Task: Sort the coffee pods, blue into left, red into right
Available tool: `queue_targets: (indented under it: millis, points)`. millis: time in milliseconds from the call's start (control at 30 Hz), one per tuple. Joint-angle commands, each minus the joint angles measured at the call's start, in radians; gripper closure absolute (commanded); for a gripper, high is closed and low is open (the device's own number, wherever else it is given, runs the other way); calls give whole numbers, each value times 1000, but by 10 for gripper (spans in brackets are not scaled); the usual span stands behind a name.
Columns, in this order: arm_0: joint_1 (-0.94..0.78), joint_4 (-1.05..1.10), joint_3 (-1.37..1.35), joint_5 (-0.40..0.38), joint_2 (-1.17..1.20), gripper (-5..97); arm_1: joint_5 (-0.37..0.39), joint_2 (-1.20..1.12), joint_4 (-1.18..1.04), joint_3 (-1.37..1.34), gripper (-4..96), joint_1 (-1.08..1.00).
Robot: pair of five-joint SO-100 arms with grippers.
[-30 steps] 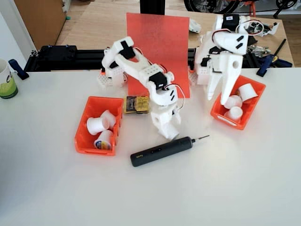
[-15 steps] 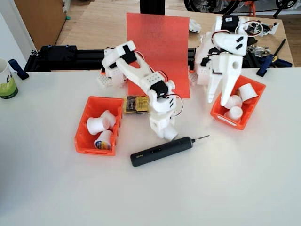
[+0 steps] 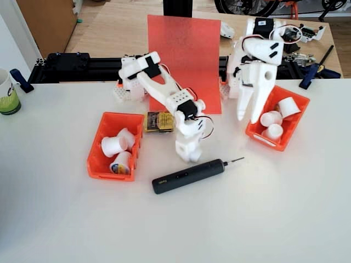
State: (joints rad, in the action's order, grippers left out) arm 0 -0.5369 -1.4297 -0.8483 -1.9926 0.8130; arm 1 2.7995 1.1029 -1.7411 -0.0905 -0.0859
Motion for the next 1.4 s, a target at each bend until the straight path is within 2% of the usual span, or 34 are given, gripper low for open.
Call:
queue_targets:
  millis: [0, 100, 167, 400, 500, 700, 867, 1000, 1067, 1167, 1200, 1233, 1300, 1333, 1367]
  points:
    - [-6, -81, 71, -9, 100, 820, -14, -3, 18, 2, 691, -14]
    - [-20, -216, 215, -5, 101, 792, -23, -23, 41, 2, 689, -17]
    - [-32, -268, 302, 28, 101, 778, -25, -38, 60, 2, 689, -17]
    - [-69, -207, 387, 183, 101, 759, 0, -81, 146, 2, 701, -9]
    - [-80, -221, 403, 212, 146, 757, -3, -84, 161, 2, 707, -9]
    - [-89, -359, 403, 222, 278, 753, -32, -84, 100, 34, 705, -17]
    - [-120, -359, 377, 321, 359, 747, -35, -84, 26, 89, 703, -20]
    - [-140, -310, 391, 434, 403, 743, -41, -84, 8, 106, 703, -26]
    - [-147, -360, 370, 448, 405, 738, -43, -84, -3, 110, 703, -31]
    - [-149, -307, 150, 480, 503, 728, -61, -84, -11, 114, 702, -44]
    - [-152, -204, -48, 483, 623, 727, -66, -84, -11, 115, 702, -49]
    - [-158, -35, -359, 463, 824, 727, -72, -84, -6, 115, 702, -55]
    - [-167, 301, -1046, 345, 1376, 734, -81, -84, -3, 115, 703, -67]
    - [-164, 360, -1282, 278, 1638, 739, -86, -84, -2, 115, 703, -71]
    - [-149, 365, -1404, 238, 1807, 746, -86, -84, 2, 115, 703, -74]
